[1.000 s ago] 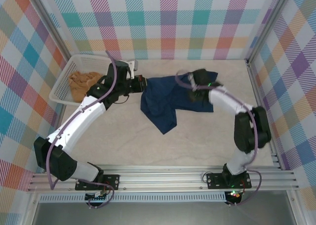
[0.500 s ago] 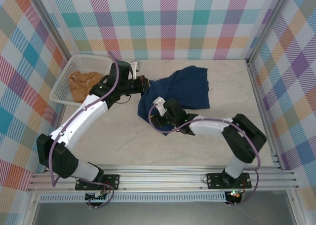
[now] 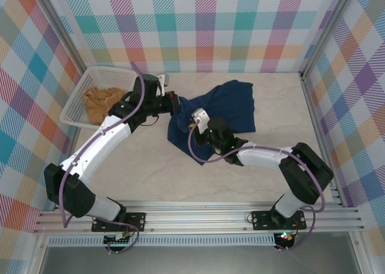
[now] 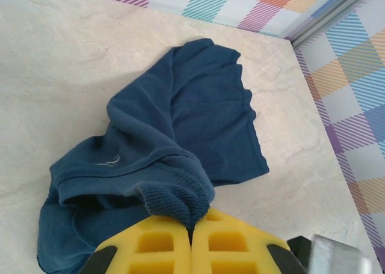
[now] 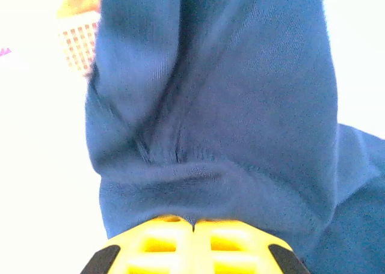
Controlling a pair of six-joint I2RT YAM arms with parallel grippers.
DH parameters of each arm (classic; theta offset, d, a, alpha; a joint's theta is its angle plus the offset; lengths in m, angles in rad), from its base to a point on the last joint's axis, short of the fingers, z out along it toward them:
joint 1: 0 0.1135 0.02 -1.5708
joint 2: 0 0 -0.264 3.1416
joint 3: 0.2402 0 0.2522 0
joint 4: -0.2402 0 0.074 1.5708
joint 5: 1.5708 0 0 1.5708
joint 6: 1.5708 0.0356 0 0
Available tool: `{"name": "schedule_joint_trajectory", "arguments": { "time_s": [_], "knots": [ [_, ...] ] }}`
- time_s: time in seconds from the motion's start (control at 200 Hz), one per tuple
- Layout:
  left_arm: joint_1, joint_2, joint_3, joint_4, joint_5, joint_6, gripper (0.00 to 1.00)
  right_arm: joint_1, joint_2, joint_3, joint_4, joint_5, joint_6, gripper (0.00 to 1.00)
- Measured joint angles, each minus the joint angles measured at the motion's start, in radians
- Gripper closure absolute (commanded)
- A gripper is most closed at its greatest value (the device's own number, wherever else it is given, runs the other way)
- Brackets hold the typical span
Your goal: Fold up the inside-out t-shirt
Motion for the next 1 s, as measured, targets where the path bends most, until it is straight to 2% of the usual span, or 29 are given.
{"name": "schedule_joint_trajectory", "arguments": {
  "time_s": [0.02,0.045,0.08,0.09,0.115,0.17,0.25,0.33,0.51,0.665,0.775,0.85,0.91,1.0],
  "knots": [
    [0.001,0.002,-0.001,0.007,-0.004,0.013,0.52,-0.036,-0.032,0.009,-0.092,-0.080,0.023,1.00],
    [0.003,0.007,0.000,0.020,-0.008,0.027,0.43,-0.068,-0.077,0.010,-0.178,-0.120,0.045,1.00],
    [0.006,0.017,0.000,0.038,-0.016,0.044,0.33,-0.165,-0.173,0.011,-0.319,-0.184,0.079,1.00],
    [0.006,0.021,0.000,0.043,-0.019,0.049,0.31,-0.221,-0.220,0.019,-0.371,-0.198,0.090,1.00],
    [0.007,0.028,0.000,0.048,-0.023,0.058,0.27,-0.267,-0.256,0.032,-0.408,-0.211,0.108,1.00],
    [0.016,0.040,-0.016,0.066,-0.039,0.073,0.19,-0.460,-0.343,0.131,-0.531,-0.239,0.162,1.00],
    [0.040,0.014,-0.114,0.128,-0.049,0.082,0.13,-0.594,-0.349,0.262,-0.603,-0.294,0.218,1.00],
    [0.068,-0.042,-0.267,0.160,-0.041,0.072,0.11,-0.639,-0.317,0.322,-0.637,-0.344,0.255,1.00],
    [0.082,-0.081,-0.472,0.221,0.006,0.061,0.11,-0.631,-0.179,0.328,-0.769,-0.398,0.265,1.00],
    [0.021,-0.031,-0.575,0.296,0.025,0.087,0.11,-0.631,-0.116,0.351,-0.872,-0.372,0.243,1.00],
    [-0.047,0.052,-0.600,0.335,0.018,0.130,0.18,-0.631,-0.094,0.394,-0.896,-0.359,0.226,1.00],
    [-0.067,0.129,-0.600,0.370,0.021,0.152,0.29,-0.631,-0.081,0.418,-0.896,-0.359,0.224,1.00],
    [-0.067,0.189,-0.592,0.390,0.028,0.168,0.43,-0.631,-0.077,0.423,-0.896,-0.359,0.220,1.00],
    [-0.058,0.240,-0.561,0.394,0.023,0.172,0.74,-0.631,-0.066,0.424,-0.901,-0.359,0.213,1.00]
  ]
}}
